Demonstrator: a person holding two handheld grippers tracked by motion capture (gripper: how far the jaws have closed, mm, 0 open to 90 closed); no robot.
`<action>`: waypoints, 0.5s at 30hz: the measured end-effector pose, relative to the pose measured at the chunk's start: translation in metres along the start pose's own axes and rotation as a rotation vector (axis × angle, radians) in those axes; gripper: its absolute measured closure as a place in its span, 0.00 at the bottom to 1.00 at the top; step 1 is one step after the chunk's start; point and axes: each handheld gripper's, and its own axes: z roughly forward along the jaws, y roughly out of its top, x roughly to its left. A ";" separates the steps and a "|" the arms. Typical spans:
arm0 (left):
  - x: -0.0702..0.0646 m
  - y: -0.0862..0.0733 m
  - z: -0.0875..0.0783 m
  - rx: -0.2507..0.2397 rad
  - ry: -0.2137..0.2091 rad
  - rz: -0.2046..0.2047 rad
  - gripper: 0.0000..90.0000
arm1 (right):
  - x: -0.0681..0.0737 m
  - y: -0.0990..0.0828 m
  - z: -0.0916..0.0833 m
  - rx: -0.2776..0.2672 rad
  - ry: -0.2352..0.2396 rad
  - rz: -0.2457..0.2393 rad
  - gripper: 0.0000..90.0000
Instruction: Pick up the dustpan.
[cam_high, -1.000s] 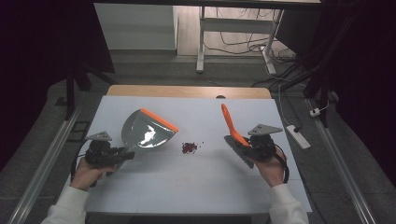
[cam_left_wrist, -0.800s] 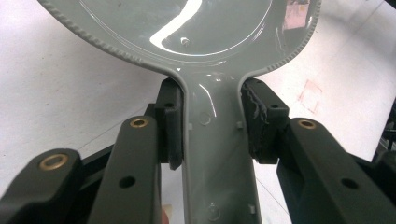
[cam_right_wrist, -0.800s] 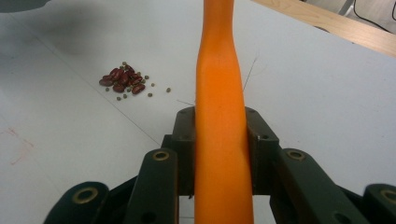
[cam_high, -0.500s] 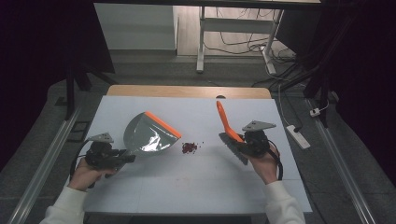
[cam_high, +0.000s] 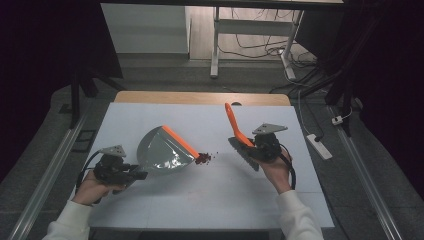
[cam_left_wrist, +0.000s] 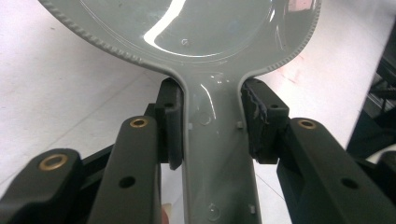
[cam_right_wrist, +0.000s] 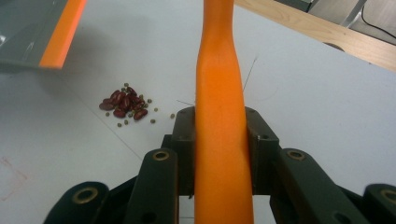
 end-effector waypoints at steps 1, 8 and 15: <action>-0.001 0.000 0.000 0.006 -0.005 0.007 0.69 | 0.000 0.000 0.000 0.000 0.000 0.000 0.78; -0.007 0.002 0.003 0.028 -0.009 0.027 0.69 | 0.004 0.007 0.008 -0.007 0.009 -0.008 0.78; -0.010 0.000 0.004 0.060 -0.008 0.044 0.69 | 0.007 0.011 0.015 -0.017 0.014 -0.008 0.78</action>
